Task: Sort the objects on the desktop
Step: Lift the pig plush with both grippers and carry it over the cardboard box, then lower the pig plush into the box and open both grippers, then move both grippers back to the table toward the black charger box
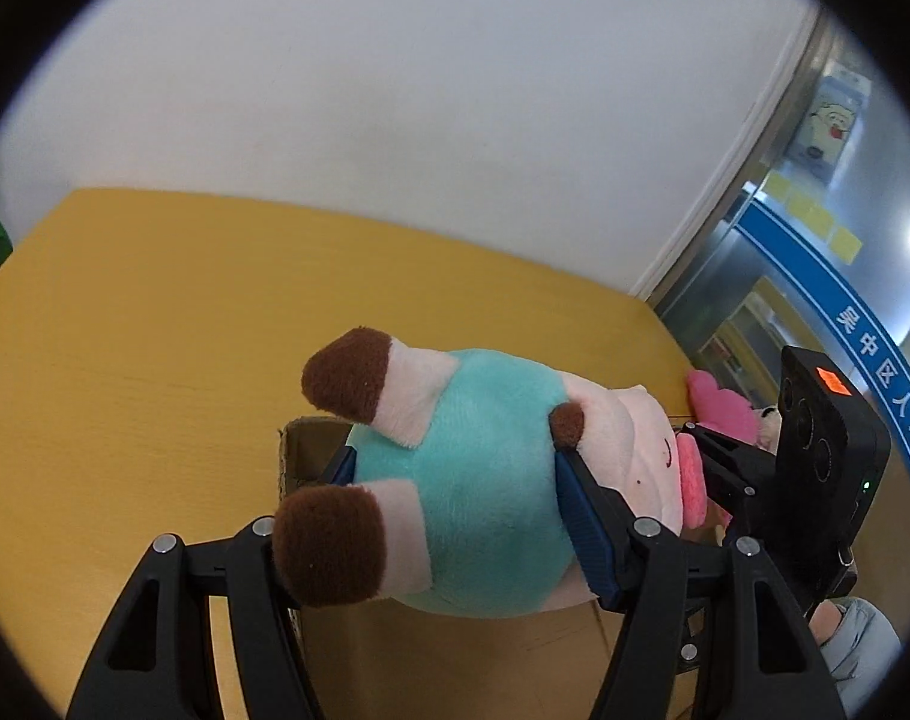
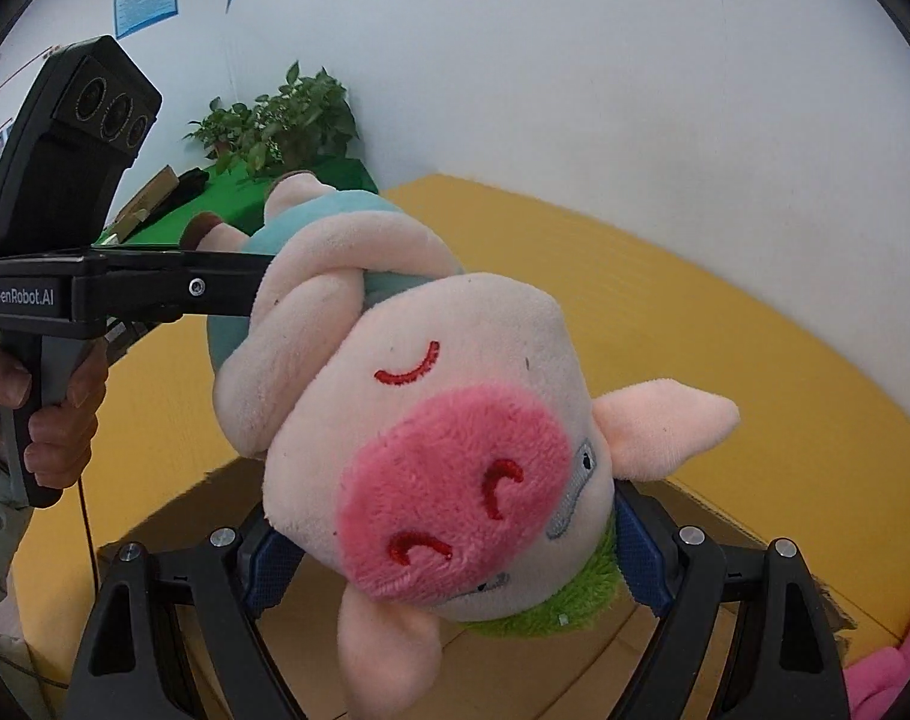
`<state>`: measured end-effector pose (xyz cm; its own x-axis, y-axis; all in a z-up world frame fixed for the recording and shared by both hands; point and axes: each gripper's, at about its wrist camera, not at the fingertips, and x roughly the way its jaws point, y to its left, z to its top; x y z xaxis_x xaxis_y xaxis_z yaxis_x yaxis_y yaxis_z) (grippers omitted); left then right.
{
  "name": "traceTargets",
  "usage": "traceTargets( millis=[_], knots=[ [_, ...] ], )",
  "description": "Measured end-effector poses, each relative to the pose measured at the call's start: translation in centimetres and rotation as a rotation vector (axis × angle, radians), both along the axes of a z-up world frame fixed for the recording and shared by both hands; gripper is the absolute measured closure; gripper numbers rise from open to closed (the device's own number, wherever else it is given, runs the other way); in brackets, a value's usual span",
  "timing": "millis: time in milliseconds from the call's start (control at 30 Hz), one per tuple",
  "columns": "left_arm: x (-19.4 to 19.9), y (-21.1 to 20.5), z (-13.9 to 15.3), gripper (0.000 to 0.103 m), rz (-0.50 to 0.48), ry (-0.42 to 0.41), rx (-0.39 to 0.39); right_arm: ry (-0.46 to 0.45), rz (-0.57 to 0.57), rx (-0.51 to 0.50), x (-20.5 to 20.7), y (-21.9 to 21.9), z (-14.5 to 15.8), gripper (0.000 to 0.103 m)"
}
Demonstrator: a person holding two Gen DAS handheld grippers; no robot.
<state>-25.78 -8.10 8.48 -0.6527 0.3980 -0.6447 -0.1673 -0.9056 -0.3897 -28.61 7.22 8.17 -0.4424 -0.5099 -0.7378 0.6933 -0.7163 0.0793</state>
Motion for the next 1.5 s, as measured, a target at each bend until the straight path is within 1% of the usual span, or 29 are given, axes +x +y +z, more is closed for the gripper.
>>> traceTargets(
  millis=[100,133,200,233,300,333,400,433,500,533,567,600,667,767,800,833,867,967,1033,1100,1167,1233,1333,1367,1433,1500],
  knots=[
    [-1.8,-0.6,-3.5,0.039,0.03,-0.077,-0.013,-0.05,-0.022,0.01,-2.1,-0.7,-3.9,0.016],
    [-2.2,-0.6,-4.8,0.04,0.04,-0.106,-0.024,-0.061,-0.03,0.021,-2.5,-1.1,-5.3,0.016],
    [-2.5,-0.3,-5.9,0.04,0.048,-0.141,-0.049,-0.096,-0.04,0.041,-3.2,-1.8,-7.7,0.016],
    [-2.7,-0.2,-6.8,0.041,0.051,-0.175,-0.07,-0.109,-0.046,0.054,-2.9,-1.7,-8.9,0.016],
    [-2.3,0.6,-6.8,0.041,0.041,-0.161,-0.132,-0.126,-0.059,0.093,-3.6,-2.4,-10.5,0.014],
    [-2.2,0.6,-6.7,0.041,0.046,-0.159,-0.144,-0.124,-0.07,0.093,-2.7,-1.9,-11.8,0.009],
    [-2.4,0.3,-6.4,0.039,0.063,-0.18,-0.136,-0.122,-0.084,0.105,-2.4,-2.2,-11.6,0.006],
    [-2.2,-0.1,-6.3,0.039,0.073,-0.193,-0.127,-0.13,-0.095,0.119,-2.5,-2.0,-11.4,0.003],
    [-1.7,-0.2,-5.5,0.039,0.098,-0.19,-0.126,-0.143,-0.1,0.13,-2.1,-1.3,-10.8,0.001],
    [-0.7,-0.5,-4.8,0.039,0.108,-0.168,-0.129,-0.137,-0.104,0.135,-1.6,-1.5,-10.1,0.001],
    [-0.1,-0.5,-3.9,0.039,0.121,-0.145,-0.148,-0.128,-0.112,0.138,-1.2,-1.7,-9.4,0.001],
    [0.6,-0.5,-2.9,0.039,0.136,-0.114,-0.175,-0.12,-0.123,0.131,-0.8,-1.6,-7.9,0.001],
    [2.9,-0.9,-0.8,0.035,0.165,-0.046,-0.223,-0.113,-0.145,0.102,-0.5,-1.5,-5.5,0.0],
    [6.7,-1.4,2.0,0.029,0.171,0.034,-0.225,-0.089,-0.209,0.038,1.4,1.3,-2.2,0.0],
    [7.9,-1.3,2.8,0.029,0.168,0.057,-0.227,-0.075,-0.222,0.017,2.6,2.4,-0.9,0.0],
    [9.9,-1.1,3.7,0.027,0.159,0.091,-0.237,-0.06,-0.236,-0.002,3.9,3.7,0.3,0.0],
    [11.0,-0.8,4.4,0.024,0.15,0.113,-0.248,-0.042,-0.251,-0.027,5.6,4.6,1.6,0.0],
    [15.6,0.5,6.1,0.023,0.118,0.207,-0.303,0.019,-0.278,-0.072,10.6,6.5,4.6,0.0],
    [19.0,1.3,6.7,0.02,0.11,0.273,-0.342,0.078,-0.301,-0.076,15.1,9.2,6.4,0.0],
    [20.6,4.0,7.2,0.017,0.098,0.334,-0.394,0.131,-0.337,-0.073,19.9,12.8,7.2,0.0],
    [22.5,4.8,6.6,0.014,0.098,0.353,-0.44,0.152,-0.361,-0.046,22.8,14.1,6.5,0.0],
    [23.2,5.5,5.0,0.014,0.082,0.33,-0.466,0.141,-0.383,0.004,24.8,15.1,5.2,0.0],
    [23.5,5.7,1.7,0.014,0.058,0.254,-0.453,0.071,-0.393,0.023,25.9,15.5,1.8,0.0],
    [23.2,5.5,0.6,0.014,0.061,0.219,-0.448,0.051,-0.403,0.03,26.1,15.9,0.5,0.0],
    [22.9,4.7,-1.4,0.014,0.076,0.155,-0.428,0.046,-0.443,0.054,26.3,16.3,-1.4,0.0],
    [22.5,4.0,-3.3,0.014,0.099,0.107,-0.424,0.02,-0.484,0.044,26.3,17.6,-3.1,0.0]
  ],
)
